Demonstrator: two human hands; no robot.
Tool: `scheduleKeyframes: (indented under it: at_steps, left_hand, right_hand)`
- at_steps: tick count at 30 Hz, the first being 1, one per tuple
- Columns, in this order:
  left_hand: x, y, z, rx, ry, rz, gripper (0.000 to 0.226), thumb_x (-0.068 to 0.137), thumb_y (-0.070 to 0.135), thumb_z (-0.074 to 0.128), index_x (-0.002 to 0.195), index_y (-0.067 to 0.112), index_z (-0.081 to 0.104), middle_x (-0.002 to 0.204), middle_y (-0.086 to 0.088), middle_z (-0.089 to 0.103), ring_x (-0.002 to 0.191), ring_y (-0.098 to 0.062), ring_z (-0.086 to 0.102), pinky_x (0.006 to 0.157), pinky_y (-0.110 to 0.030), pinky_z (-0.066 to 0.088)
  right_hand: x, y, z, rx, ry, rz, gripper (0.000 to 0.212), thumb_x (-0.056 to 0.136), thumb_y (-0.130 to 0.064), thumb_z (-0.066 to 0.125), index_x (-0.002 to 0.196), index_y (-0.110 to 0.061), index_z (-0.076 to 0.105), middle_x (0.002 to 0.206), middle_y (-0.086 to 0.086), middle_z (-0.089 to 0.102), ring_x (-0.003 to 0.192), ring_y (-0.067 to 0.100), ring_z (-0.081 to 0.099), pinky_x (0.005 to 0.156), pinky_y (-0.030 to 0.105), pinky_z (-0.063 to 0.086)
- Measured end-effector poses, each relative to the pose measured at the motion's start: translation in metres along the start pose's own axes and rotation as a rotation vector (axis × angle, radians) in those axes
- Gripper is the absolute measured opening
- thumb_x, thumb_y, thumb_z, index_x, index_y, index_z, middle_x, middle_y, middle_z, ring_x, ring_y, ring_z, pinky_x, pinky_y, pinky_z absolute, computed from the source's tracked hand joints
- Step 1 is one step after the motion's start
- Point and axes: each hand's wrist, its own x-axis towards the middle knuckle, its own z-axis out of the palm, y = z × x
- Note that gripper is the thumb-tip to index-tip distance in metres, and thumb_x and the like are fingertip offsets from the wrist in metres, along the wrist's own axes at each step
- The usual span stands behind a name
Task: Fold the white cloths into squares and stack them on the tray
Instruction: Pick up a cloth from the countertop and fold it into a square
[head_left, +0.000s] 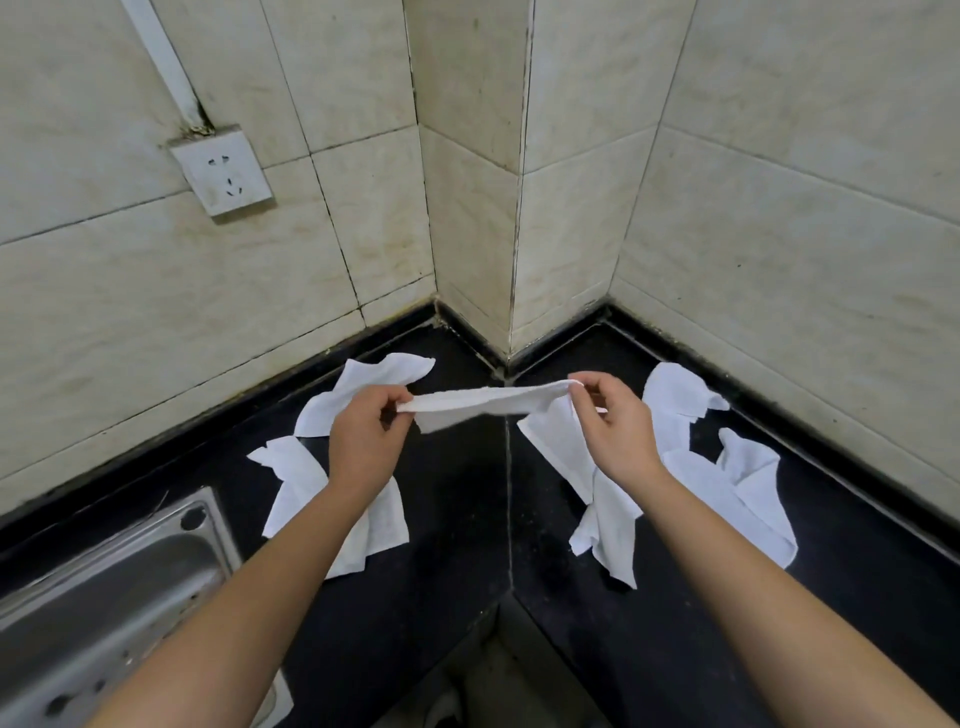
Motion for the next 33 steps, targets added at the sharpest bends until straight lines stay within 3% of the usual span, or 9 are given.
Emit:
scheduleKeyframes:
  at_steps: [2,6,12,16,21,26,29,33]
  left_hand:
    - [-0.018,-0.024,0.006,0.158,-0.069,0.083,0.016,0.087,0.011,0.069,0.099,0.021,0.069,0.099,0.011,0.066,0.086,-0.010,0.061,0.072,-0.028,0.051]
    - [-0.071,-0.076,0.029,0.372,-0.268,0.136,0.017,0.080,0.010,0.077,0.095,0.018,0.076,0.105,0.004,0.069,0.099,-0.018,0.062,0.071,-0.031,0.053]
    - [-0.152,-0.134,0.051,0.538,-0.617,0.215,0.021,0.065,0.016,0.089,0.081,0.024,0.078,0.093,0.003,0.070,0.085,-0.022,0.068,0.060,-0.030,0.058]
    - [-0.177,-0.144,0.053,0.589,-0.689,0.272,0.023,0.063,0.017,0.090,0.082,0.021,0.077,0.096,-0.003,0.068,0.083,-0.025,0.067,0.053,-0.029,0.056]
    - [-0.174,-0.146,0.050,0.565,-0.729,0.300,0.015,0.077,0.023,0.082,0.090,0.020,0.076,0.102,-0.003,0.066,0.089,-0.026,0.066,0.059,-0.033,0.057]
    - [-0.149,-0.134,0.045,0.366,-0.618,0.051,0.022,0.097,0.029,0.060,0.108,0.016,0.075,0.103,0.001,0.063,0.095,-0.016,0.060,0.078,-0.027,0.050]
    - [-0.118,-0.127,0.052,0.199,-0.508,-0.217,0.024,0.098,0.027,0.059,0.112,0.014,0.073,0.106,-0.003,0.067,0.097,-0.017,0.062,0.086,-0.026,0.046]
    - [-0.080,-0.131,0.067,0.084,-0.400,-0.491,0.025,0.096,0.022,0.062,0.119,0.015,0.069,0.107,-0.003,0.069,0.095,-0.015,0.062,0.093,-0.030,0.049]
  right_hand:
    - [-0.012,0.023,0.006,-0.135,-0.073,-0.054,0.022,0.101,-0.034,0.053,0.114,-0.025,0.068,0.113,-0.014,0.064,0.098,0.002,0.062,0.082,0.020,0.051]
    - [-0.057,0.090,0.030,-0.501,-0.327,-0.151,0.026,0.101,-0.030,0.055,0.121,-0.023,0.070,0.122,-0.004,0.064,0.102,0.015,0.065,0.078,0.029,0.050]
    - [-0.127,0.145,0.044,-0.686,-0.688,-0.039,0.031,0.101,-0.031,0.052,0.129,-0.025,0.066,0.121,0.001,0.059,0.110,0.022,0.060,0.080,0.032,0.050]
    - [-0.142,0.153,0.038,-0.689,-0.691,-0.039,0.028,0.100,-0.025,0.056,0.124,-0.024,0.070,0.113,0.005,0.063,0.104,0.027,0.063,0.074,0.035,0.052]
    - [-0.133,0.147,0.034,-0.735,-0.811,-0.047,0.033,0.104,-0.032,0.046,0.131,-0.026,0.064,0.122,-0.001,0.058,0.113,0.021,0.058,0.083,0.033,0.051]
    - [-0.109,0.134,0.036,-0.526,-0.652,0.084,0.027,0.099,-0.031,0.053,0.120,-0.024,0.068,0.114,-0.009,0.059,0.098,0.012,0.062,0.085,0.027,0.050]
    - [-0.083,0.127,0.051,-0.358,-0.487,0.198,0.021,0.097,-0.031,0.056,0.113,-0.026,0.069,0.108,-0.008,0.060,0.089,0.007,0.060,0.086,0.027,0.050]
    - [-0.049,0.123,0.078,-0.264,-0.373,0.306,0.022,0.098,-0.026,0.056,0.115,-0.024,0.069,0.102,-0.003,0.064,0.088,0.014,0.060,0.086,0.028,0.049]
